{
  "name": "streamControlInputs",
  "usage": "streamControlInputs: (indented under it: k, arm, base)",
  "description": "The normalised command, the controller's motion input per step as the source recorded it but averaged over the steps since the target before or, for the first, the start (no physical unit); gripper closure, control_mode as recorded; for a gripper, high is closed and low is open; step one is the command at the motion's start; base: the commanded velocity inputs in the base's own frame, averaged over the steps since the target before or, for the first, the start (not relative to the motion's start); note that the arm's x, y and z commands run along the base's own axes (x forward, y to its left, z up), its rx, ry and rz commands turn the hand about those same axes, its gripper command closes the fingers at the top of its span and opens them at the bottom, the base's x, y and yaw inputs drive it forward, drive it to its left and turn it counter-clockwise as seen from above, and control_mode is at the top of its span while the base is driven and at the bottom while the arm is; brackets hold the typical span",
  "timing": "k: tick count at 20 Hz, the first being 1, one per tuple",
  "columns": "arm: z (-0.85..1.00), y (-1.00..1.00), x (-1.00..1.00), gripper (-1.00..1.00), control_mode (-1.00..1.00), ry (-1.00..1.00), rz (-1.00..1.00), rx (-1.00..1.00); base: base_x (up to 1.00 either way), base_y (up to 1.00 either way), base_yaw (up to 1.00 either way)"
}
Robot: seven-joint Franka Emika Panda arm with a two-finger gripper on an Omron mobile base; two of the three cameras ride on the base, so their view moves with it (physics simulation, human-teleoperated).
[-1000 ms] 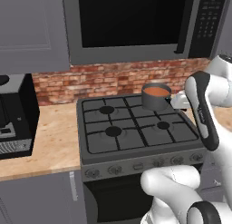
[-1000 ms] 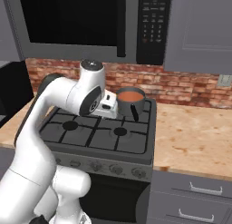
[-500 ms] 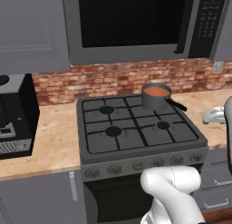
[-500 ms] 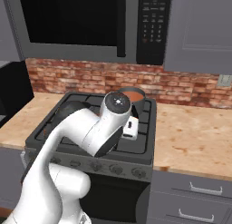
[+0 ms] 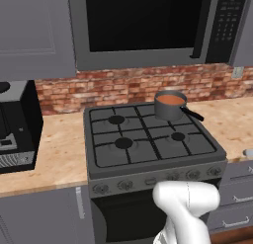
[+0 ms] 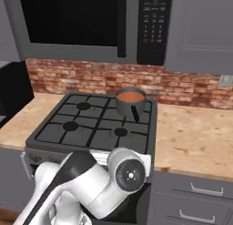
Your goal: Wait until the marinara sauce is simmered to a deep red color and then turn off the stove.
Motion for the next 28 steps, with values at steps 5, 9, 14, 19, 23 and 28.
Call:
streamControlInputs:
  k: [5, 9, 14, 19, 23, 28]
  arm:
    - [-0.24, -0.16, -0.56, -1.00, -1.00, -0.43, 0.00, 0.00]
    - [-0.30, -0.07, -0.18, -1.00, -1.00, -0.33, 0.00, 0.00]
    - [-0.31, -0.02, 0.10, -1.00, -1.00, -0.19, 0.03, 0.00]
    - [-0.36, -0.08, 0.42, -1.00, -1.00, -0.13, 0.03, 0.01]
    - [-0.39, -0.08, 0.44, -1.00, -1.00, -0.12, 0.04, 0.02]
    - [-0.46, -0.08, 0.54, -1.00, -1.00, -0.10, 0.01, 0.01]
  base:
    - [0.00, 0.00, 0.00]
    - [0.00, 0.00, 0.00]
    - [0.00, 0.00, 0.00]
    - [0.00, 0.00, 0.00]
    - [0.00, 0.00, 0.00]
    - [0.00, 0.00, 0.00]
